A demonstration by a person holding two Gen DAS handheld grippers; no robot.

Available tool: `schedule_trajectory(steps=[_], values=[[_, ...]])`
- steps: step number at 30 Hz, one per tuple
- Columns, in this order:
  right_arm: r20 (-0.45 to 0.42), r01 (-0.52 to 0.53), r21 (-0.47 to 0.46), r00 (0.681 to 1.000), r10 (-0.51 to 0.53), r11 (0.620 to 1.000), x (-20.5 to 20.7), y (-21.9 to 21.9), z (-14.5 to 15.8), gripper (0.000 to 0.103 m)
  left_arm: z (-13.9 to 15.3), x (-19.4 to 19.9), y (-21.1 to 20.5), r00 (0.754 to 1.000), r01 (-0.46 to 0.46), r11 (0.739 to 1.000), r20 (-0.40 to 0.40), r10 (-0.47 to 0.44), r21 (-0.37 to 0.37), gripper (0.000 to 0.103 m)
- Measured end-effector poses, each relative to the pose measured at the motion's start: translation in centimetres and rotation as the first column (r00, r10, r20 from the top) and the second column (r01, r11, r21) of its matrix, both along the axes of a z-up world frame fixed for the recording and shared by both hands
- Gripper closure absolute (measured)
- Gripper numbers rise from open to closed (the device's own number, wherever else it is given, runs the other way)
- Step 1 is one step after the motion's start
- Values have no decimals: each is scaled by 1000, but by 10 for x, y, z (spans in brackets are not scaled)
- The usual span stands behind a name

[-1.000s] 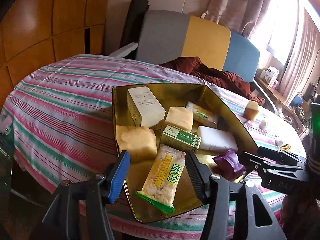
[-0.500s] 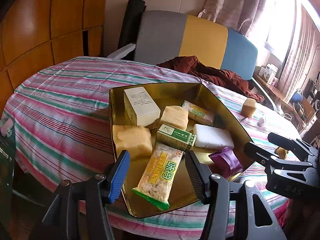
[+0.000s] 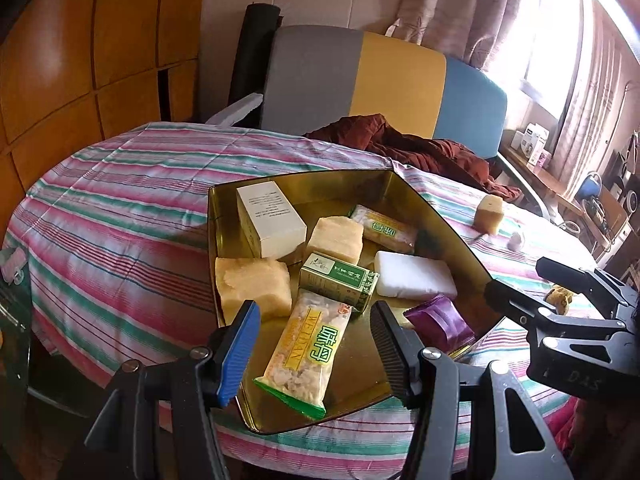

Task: Organize objects
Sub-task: 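Withdraw both tools from the tray toward the sock and roller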

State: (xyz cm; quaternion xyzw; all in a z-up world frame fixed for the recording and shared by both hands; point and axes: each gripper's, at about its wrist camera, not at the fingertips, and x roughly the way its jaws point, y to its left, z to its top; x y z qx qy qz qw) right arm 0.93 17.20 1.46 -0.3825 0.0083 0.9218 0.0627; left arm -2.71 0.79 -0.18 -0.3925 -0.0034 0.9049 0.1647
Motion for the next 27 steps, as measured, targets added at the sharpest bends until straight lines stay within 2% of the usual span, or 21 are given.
schedule_trajectory(steps=[13, 27], values=[[-2, 56, 26, 998, -56, 998, 8, 19, 2, 17, 4, 2, 24, 998, 59, 998, -9, -59, -32, 45], [-4, 156, 43, 988, -156, 987, 22, 65, 4, 17, 11, 1, 67, 988, 149, 987, -28, -150, -58, 45]])
